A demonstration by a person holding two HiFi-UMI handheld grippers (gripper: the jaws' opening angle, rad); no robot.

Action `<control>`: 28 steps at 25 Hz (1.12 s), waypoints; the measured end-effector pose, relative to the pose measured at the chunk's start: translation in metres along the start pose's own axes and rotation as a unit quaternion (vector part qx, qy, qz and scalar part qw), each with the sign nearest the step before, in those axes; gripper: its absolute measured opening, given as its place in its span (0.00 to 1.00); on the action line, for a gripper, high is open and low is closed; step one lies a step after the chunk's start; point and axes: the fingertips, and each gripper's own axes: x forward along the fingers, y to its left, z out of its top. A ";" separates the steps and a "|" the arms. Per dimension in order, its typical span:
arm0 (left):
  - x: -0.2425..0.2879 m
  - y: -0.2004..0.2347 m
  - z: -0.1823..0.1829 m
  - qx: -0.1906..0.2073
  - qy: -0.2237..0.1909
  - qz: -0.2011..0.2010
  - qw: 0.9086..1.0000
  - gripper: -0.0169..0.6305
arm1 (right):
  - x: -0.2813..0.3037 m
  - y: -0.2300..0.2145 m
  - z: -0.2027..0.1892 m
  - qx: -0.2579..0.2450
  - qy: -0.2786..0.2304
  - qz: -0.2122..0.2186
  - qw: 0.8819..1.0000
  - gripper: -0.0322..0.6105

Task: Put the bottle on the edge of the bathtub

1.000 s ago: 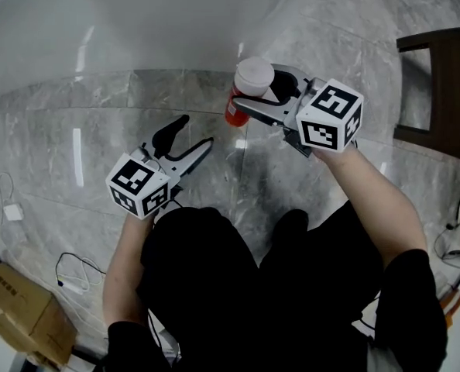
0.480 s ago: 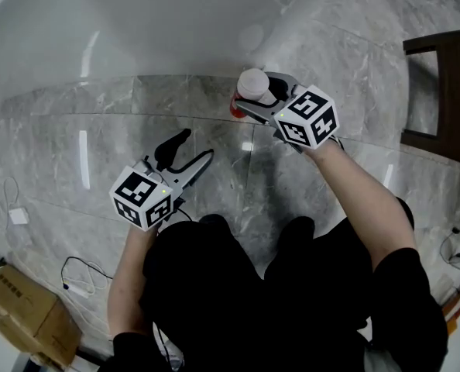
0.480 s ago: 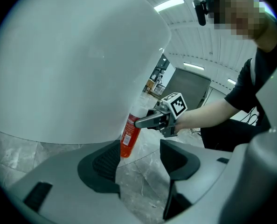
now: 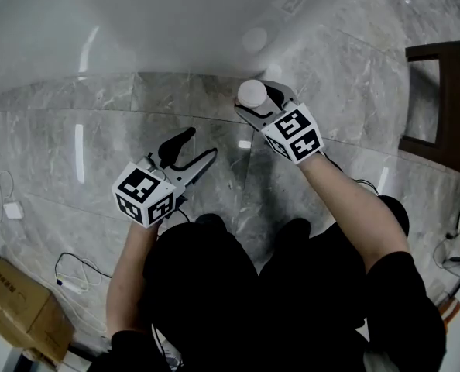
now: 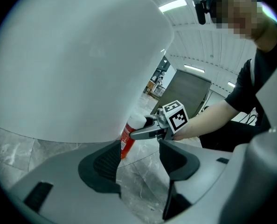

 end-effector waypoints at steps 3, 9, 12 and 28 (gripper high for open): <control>-0.003 0.000 0.000 -0.010 -0.012 0.004 1.000 0.43 | -0.001 0.009 -0.008 0.010 0.014 0.024 1.000 0.50; -0.009 0.000 -0.002 -0.018 -0.019 0.007 1.000 0.43 | -0.009 0.011 -0.007 0.012 0.019 0.041 0.999 0.50; -0.017 -0.001 0.002 -0.015 -0.019 0.007 1.000 0.43 | -0.018 0.014 0.001 0.006 0.011 0.047 0.999 0.50; -0.079 -0.026 0.132 0.076 -0.035 0.090 0.992 0.14 | -0.114 0.044 0.097 -0.085 0.007 0.071 0.994 0.49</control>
